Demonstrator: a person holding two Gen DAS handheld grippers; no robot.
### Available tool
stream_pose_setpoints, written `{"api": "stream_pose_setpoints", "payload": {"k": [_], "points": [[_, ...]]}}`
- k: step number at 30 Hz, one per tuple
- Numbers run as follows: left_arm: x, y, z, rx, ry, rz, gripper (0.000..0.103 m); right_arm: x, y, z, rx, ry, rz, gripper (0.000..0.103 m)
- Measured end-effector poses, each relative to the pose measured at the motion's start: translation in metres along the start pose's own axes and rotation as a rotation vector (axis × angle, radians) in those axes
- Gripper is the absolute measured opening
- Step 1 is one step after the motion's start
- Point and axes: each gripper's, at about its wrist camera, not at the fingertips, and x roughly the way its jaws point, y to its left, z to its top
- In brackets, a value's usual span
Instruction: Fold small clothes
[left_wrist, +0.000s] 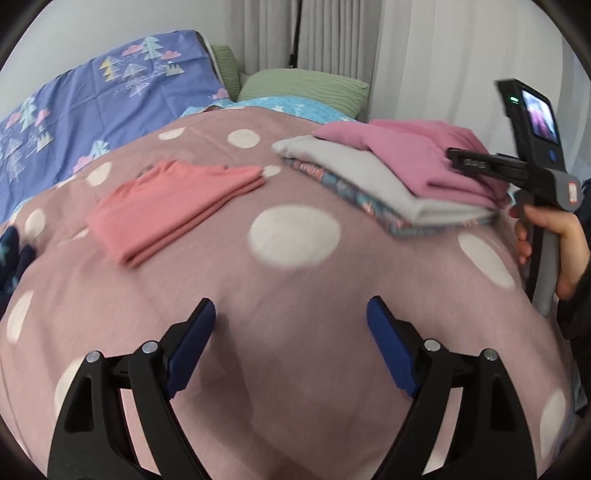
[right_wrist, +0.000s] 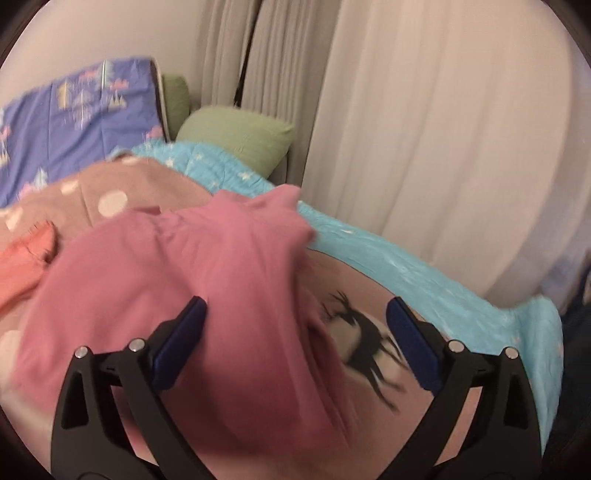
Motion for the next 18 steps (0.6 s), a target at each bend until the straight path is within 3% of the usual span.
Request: {"api": "stream_pose_setpoints", "payload": {"k": [7,11,18], "points": [[-0.059,0.006,-0.032,-0.064,-0.062,-0.062,0.087,-0.079,-0.03,-0.043,0.048,-0.023,0.147,0.099],[-0.088,0.0,-0.047,-0.074,-0.092,-0.101,0.089,-0.123,-0.029,-0.071,0.027,0.012,0.315,0.099],[-0.138,-0.014,-0.066,-0.041,-0.198,-0.053,0.099,-0.198,-0.02,-0.115,0.015,-0.009,0.424,0.099]]}}
